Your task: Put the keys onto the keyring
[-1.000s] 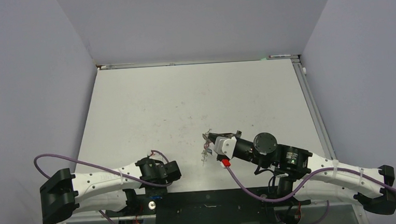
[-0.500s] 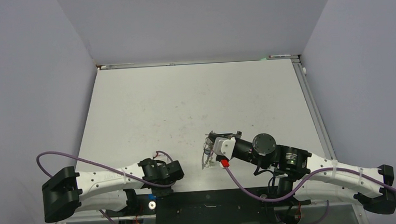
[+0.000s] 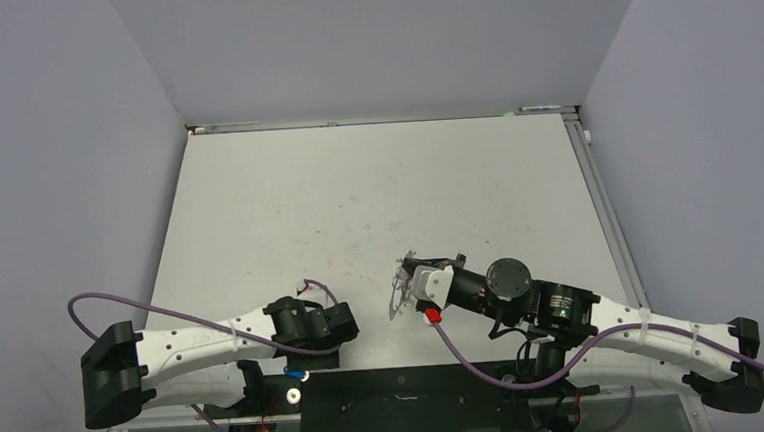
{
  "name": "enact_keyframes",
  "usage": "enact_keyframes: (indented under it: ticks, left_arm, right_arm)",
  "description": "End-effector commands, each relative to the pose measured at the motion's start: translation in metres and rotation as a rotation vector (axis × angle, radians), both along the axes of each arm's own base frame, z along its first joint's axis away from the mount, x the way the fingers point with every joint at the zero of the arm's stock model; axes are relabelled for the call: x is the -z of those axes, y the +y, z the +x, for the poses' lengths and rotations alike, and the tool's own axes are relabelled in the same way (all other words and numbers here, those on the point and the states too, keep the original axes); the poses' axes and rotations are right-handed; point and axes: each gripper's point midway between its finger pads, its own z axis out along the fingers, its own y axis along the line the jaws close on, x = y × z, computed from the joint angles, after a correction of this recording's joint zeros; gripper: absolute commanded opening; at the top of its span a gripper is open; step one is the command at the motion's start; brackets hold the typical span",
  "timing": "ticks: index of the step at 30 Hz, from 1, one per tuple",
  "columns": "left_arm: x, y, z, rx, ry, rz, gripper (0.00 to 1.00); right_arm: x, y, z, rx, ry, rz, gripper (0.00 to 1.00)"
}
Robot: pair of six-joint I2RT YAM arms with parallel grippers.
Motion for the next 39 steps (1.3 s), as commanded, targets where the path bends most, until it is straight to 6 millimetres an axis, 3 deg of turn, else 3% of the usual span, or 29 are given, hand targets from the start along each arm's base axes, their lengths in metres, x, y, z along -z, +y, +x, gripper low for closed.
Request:
enact_keyframes:
  ticks: [1,6,11,20,26,39]
  left_arm:
    - [-0.030,0.012,0.009,0.005,-0.062,0.040,0.49]
    - [-0.037,0.020,0.005,-0.010,-0.059,0.027,0.53]
    - [-0.021,0.033,-0.002,-0.046,-0.043,0.043,0.53]
    - [0.001,0.024,0.001,-0.078,-0.056,0.005,0.37]
    - [0.012,0.020,0.000,-0.082,-0.044,-0.004,0.34]
    - [0.018,0.021,-0.001,-0.094,-0.036,0.011,0.19]
  right_arm:
    - [-0.027,0.001,-0.001,0.000,-0.042,0.090,0.05]
    - [-0.028,0.001,-0.001,0.000,-0.041,0.092,0.05]
    - [-0.027,0.001,-0.002,-0.005,-0.040,0.093,0.05]
    - [-0.024,0.003,-0.004,-0.014,-0.034,0.087,0.05]
    - [-0.023,0.003,-0.004,-0.013,-0.033,0.086,0.05]
    - [-0.021,0.004,-0.005,-0.013,-0.033,0.083,0.05]
